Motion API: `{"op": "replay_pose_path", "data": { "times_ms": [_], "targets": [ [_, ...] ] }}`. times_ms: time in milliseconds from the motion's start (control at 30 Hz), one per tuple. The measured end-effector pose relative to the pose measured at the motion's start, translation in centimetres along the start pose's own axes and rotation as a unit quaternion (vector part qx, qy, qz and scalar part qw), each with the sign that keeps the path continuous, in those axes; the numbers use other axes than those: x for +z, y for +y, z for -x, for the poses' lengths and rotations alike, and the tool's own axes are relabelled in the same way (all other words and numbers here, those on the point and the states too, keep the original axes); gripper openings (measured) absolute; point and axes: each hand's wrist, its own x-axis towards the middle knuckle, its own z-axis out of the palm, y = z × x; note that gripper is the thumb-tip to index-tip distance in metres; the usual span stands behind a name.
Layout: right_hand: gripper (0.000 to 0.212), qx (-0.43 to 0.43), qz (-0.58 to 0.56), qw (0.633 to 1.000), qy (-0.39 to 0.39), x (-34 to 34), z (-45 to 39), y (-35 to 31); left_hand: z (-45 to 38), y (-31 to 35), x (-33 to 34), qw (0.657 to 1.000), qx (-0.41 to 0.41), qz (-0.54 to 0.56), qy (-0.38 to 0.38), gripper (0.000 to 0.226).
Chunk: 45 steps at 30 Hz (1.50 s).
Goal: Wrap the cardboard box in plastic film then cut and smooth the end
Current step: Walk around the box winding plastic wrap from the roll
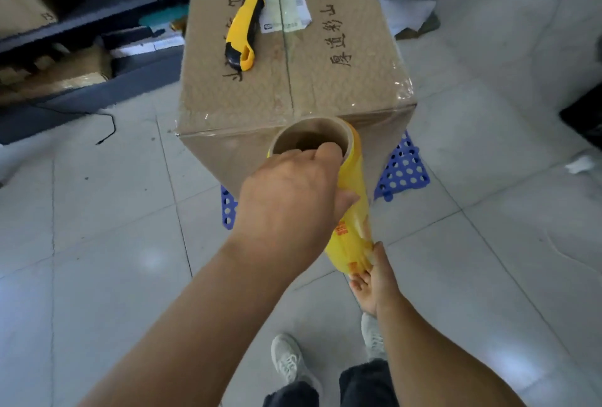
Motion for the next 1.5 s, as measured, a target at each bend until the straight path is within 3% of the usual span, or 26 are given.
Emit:
{"op": "replay_pose_path", "data": {
  "times_ms": [300, 467, 667, 767, 867, 967, 1167, 1267, 1367, 1500],
  "targets": [
    [0.035, -0.001, -0.013, 1.0, 0.003, -1.4, 1.9, 2.0, 0.3, -0.9, -0.9, 0.997, 0.004, -0.004, -0.074, 0.036],
    [0.041, 0.005, -0.016, 1.0, -0.016, -1.8, 2.7, 2.8, 0.4, -1.1, -1.5, 0.995, -0.066, -0.021, -0.07, 0.034],
    [0.056, 0.012, 0.001, 1.0, -0.007, -2.0, 3.2, 5.0, 2.1, -3.1, -1.8, 0.993, -0.045, 0.006, -0.106, 0.044],
    [0.071, -0.014, 0.001, 1.0, 0.013, -1.9, 3.2, 5.5, 2.9, -4.8, -2.4, 0.996, -0.054, 0.016, -0.076, 0.043],
    [0.066, -0.016, -0.006, 1.0, 0.007, -1.9, 3.8, 6.7, 3.8, -5.8, -2.5, 0.997, -0.055, 0.015, -0.058, 0.037],
    [0.051, -0.012, -0.026, 0.999, -0.015, -1.2, 4.8, 8.8, 4.8, -7.5, -2.5, 0.994, -0.031, 0.049, -0.094, 0.037],
    [0.064, -0.03, -0.054, 0.997, 0.034, 2.2, 5.5, 12.6, 4.5, -11.6, -3.6, 0.994, 0.035, 0.003, -0.103, 0.035],
    [0.06, -0.047, -0.075, 0.995, 0.045, 4.4, 6.3, 14.5, 4.4, -12.4, -4.3, 0.991, 0.083, 0.013, -0.106, 0.039],
    [0.053, -0.059, -0.088, 0.993, 0.047, 6.6, 7.2, 16.2, 4.6, -14.2, -4.9, 0.981, 0.145, 0.031, -0.126, 0.025],
    [0.054, -0.073, -0.096, 0.991, 0.058, 8.9, 7.8, 17.4, 5.0, -16.8, -5.9, 0.977, 0.173, 0.019, -0.12, 0.042]
  ]
}}
